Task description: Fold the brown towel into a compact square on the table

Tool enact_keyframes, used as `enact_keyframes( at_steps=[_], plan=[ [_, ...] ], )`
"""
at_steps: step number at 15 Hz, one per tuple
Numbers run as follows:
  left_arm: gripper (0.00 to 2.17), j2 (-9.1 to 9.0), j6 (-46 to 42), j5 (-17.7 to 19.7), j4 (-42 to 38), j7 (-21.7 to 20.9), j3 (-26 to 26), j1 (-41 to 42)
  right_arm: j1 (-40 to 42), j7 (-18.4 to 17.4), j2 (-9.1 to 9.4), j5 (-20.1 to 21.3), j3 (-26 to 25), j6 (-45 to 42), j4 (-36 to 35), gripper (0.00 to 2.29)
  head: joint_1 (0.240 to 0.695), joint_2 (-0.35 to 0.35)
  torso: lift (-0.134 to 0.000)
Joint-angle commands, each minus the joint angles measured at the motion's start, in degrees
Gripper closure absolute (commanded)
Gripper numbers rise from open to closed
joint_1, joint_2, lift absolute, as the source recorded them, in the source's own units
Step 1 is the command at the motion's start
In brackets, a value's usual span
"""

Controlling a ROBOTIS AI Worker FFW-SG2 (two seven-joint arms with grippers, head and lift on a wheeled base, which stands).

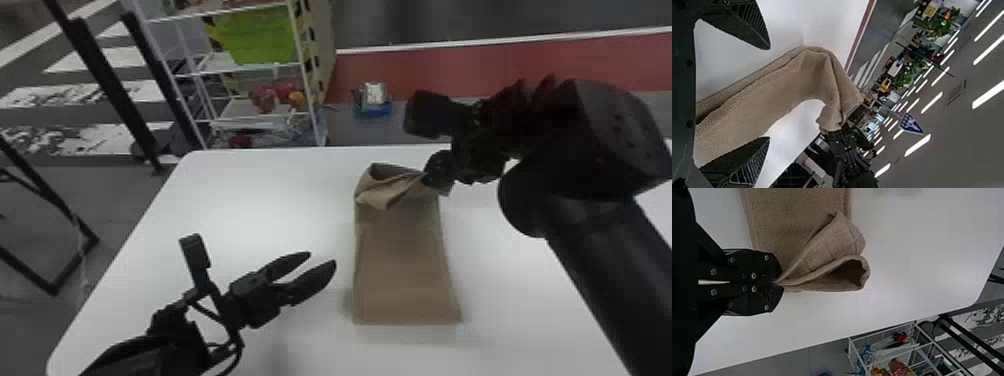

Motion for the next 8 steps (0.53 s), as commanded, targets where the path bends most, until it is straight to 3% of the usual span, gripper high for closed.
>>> enact_keyframes(
  at_steps=[1,6,8],
  plan=[
    [0.06,-0.15,3.93,-2.77,0.25,0.11,-2.51,-2.80,0.08,0.11,0.05,-0.80,-0.73,0.96,-2.08,1.33,0.695,0.186,-0.134],
    [0.06,-0.15,10.26,-2.24,0.78,-0.41,-4.80,-6.14,1.13,0.55,0.05,-3.17,-1.26,4.13,-7.26,1.33,0.695,0.147,-0.134],
    [0.06,-0.15,12.19,0.39,0.87,0.11,-5.24,-6.84,1.93,0.63,0.05,-3.43,-1.17,4.13,-8.40,1.33,0.695,0.137,-0.134]
  ],
)
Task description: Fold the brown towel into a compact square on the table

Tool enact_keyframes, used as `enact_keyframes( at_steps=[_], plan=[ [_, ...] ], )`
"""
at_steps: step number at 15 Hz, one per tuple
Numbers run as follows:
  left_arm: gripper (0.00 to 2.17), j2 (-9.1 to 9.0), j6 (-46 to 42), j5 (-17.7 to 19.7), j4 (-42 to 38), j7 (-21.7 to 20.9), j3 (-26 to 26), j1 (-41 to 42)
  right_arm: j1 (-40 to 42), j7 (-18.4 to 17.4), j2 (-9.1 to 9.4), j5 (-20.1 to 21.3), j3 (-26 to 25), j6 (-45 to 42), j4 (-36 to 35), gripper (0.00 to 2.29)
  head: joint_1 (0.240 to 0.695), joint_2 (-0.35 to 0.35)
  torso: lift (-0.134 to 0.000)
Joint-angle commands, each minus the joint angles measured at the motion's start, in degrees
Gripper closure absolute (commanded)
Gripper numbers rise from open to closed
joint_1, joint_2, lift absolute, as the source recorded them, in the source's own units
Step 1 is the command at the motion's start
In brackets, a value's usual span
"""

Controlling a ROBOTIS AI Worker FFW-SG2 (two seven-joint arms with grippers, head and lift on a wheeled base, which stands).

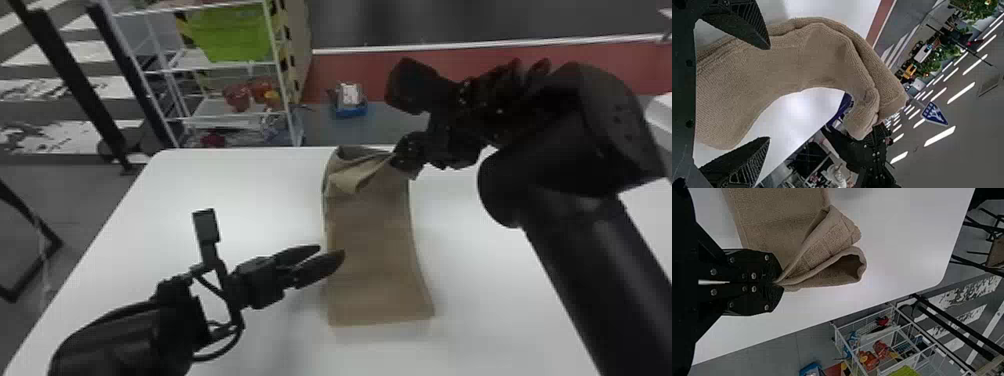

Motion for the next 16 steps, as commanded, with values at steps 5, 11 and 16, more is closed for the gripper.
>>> enact_keyframes(
  at_steps=[5,11,16],
  plan=[
    [0.06,-0.15,-2.04,1.68,2.01,2.45,-2.13,-3.04,1.13,0.18,0.05,-0.48,0.14,0.96,-1.96,1.33,0.695,0.125,-0.134],
    [0.06,-0.15,-12.06,-3.15,11.33,3.68,-4.15,-9.37,1.13,0.18,0.05,-0.57,0.14,1.84,-2.93,1.33,0.695,0.117,-0.134],
    [0.05,-0.15,-14.52,-6.93,11.77,4.56,-2.83,-9.63,0.96,0.18,0.05,-0.66,0.23,2.01,-2.93,1.33,0.695,0.122,-0.134]
  ],
)
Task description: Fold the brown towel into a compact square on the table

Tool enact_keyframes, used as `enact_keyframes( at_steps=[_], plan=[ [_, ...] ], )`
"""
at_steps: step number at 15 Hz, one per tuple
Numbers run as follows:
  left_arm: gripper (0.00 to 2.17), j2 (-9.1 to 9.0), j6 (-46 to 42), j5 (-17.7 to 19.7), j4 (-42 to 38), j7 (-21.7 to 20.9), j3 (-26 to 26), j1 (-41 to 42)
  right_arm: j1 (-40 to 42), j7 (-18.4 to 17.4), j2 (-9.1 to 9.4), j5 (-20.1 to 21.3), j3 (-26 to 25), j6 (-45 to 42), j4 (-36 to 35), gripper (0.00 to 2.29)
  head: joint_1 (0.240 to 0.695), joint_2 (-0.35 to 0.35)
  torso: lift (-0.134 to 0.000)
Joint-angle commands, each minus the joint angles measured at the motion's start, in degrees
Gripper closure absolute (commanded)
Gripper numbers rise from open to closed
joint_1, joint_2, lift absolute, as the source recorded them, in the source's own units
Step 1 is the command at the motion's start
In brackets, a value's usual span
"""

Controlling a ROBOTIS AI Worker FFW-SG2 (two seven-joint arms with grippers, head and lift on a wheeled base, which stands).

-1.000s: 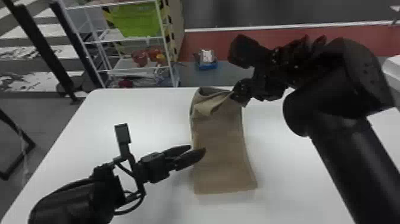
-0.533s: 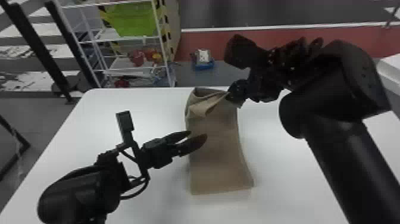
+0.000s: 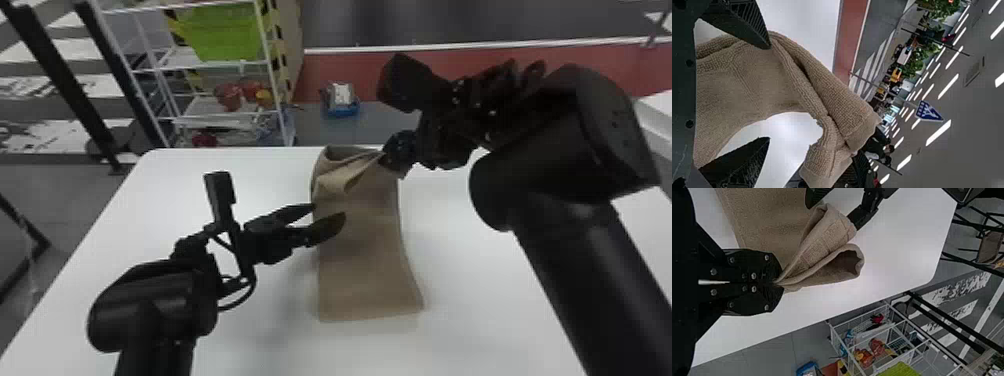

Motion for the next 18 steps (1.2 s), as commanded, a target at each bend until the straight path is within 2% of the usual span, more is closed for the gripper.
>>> enact_keyframes(
  at_steps=[1,5,11,18],
  plan=[
    [0.05,-0.15,-0.23,-0.43,0.02,-0.15,2.24,0.07,-0.23,0.00,0.05,-0.01,0.15,0.08,0.03,1.33,0.695,0.124,-0.134],
    [0.06,-0.15,1.53,-0.25,-0.51,-1.65,3.65,0.95,-0.67,-0.17,0.05,-0.01,0.33,-0.09,0.12,1.33,0.695,0.152,-0.134],
    [0.06,-0.15,2.23,-1.75,-0.51,-1.73,1.27,2.01,-0.58,-0.17,0.05,-0.01,0.41,0.43,0.12,1.33,0.695,0.147,-0.134],
    [0.06,-0.15,6.80,1.68,-7.63,-3.58,4.26,6.49,-1.02,-0.44,0.05,0.08,0.94,0.26,0.47,1.33,0.695,0.154,-0.134]
  ],
)
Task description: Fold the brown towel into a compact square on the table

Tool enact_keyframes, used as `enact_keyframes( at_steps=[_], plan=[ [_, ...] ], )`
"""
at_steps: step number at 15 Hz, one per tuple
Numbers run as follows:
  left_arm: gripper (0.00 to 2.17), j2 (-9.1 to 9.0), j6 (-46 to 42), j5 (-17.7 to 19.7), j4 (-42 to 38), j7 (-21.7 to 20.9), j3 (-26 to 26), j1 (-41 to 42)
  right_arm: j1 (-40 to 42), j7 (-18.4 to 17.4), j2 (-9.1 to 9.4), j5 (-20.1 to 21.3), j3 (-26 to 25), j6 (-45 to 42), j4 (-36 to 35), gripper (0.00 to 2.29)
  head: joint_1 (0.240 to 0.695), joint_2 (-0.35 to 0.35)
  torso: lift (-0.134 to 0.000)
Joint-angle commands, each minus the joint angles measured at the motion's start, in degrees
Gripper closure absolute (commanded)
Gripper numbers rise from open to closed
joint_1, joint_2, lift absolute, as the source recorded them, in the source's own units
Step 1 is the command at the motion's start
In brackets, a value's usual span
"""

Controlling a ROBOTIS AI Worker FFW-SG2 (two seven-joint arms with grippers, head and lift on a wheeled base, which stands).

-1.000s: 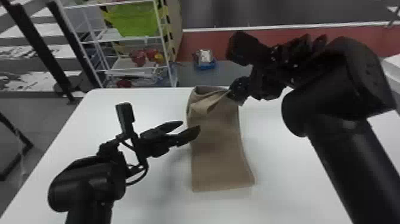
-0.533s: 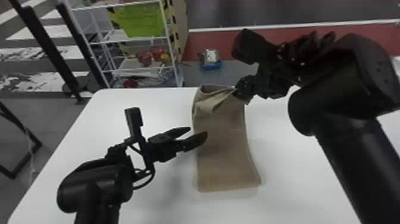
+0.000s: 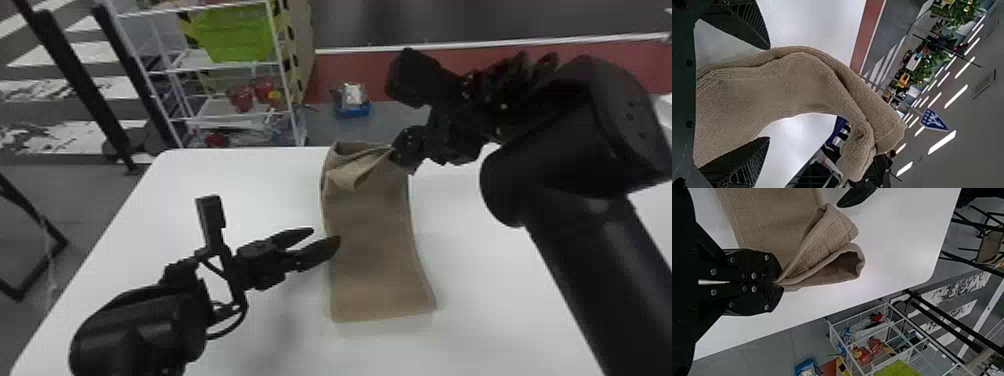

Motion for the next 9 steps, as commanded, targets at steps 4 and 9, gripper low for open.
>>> enact_keyframes(
  at_steps=[4,9],
  plan=[
    [0.06,-0.15,2.18,2.78,-4.20,-0.10,-0.98,2.36,-0.02,-0.27,0.05,0.60,-0.03,-0.01,0.46,1.33,0.695,0.157,-0.134],
    [0.06,-0.15,2.18,4.89,-4.20,-0.02,-4.23,1.83,0.33,-0.27,0.05,0.51,-0.03,-0.01,0.37,1.33,0.695,0.127,-0.134]
  ],
)
